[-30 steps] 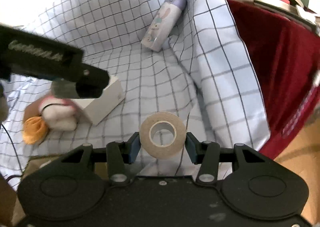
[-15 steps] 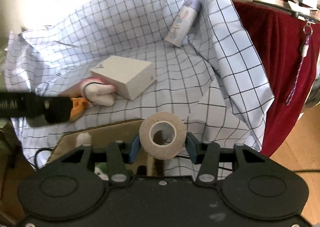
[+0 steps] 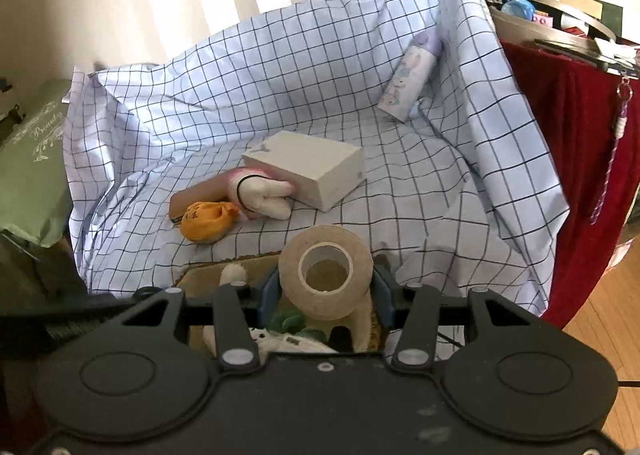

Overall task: Organize soft objects
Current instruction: 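Carry the dark cylinder with the left gripper while the right gripper carries the tape roll to the basket, then open the left gripper over the basket while the right gripper releases the tape roll inside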

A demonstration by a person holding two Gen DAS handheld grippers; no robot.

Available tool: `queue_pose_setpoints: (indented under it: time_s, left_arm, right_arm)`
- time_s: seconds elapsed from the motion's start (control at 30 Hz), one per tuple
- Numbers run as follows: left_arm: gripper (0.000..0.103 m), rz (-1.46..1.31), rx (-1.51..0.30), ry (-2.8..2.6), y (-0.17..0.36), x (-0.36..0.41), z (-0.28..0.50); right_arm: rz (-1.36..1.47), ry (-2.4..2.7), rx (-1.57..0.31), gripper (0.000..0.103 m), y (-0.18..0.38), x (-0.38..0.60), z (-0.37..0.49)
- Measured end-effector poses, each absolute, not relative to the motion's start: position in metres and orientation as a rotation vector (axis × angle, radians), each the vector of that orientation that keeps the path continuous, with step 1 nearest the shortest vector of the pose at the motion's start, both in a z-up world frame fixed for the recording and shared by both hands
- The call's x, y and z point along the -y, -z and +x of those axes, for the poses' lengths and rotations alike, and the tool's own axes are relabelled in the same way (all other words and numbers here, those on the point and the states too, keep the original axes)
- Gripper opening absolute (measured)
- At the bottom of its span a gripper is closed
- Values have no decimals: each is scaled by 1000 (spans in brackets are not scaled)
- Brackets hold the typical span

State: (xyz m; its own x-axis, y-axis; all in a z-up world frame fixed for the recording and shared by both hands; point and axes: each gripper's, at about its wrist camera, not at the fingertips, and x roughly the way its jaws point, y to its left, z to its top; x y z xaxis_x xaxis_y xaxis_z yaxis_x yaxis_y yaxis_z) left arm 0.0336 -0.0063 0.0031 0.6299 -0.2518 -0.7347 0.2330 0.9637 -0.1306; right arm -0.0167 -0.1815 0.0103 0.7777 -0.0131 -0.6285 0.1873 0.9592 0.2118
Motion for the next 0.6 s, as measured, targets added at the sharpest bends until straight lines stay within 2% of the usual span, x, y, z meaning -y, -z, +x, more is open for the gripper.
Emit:
queue_pose_setpoints:
  time_s: [0.3, 0.6]
  left_arm:
    - [68, -78, -896, 219, 31, 1, 34]
    - [68, -154, -865, 235, 19, -2, 51]
  right_arm:
    - [284, 103, -722, 48, 4, 176, -17]
    - [287, 108, -732, 48, 6, 178, -13]
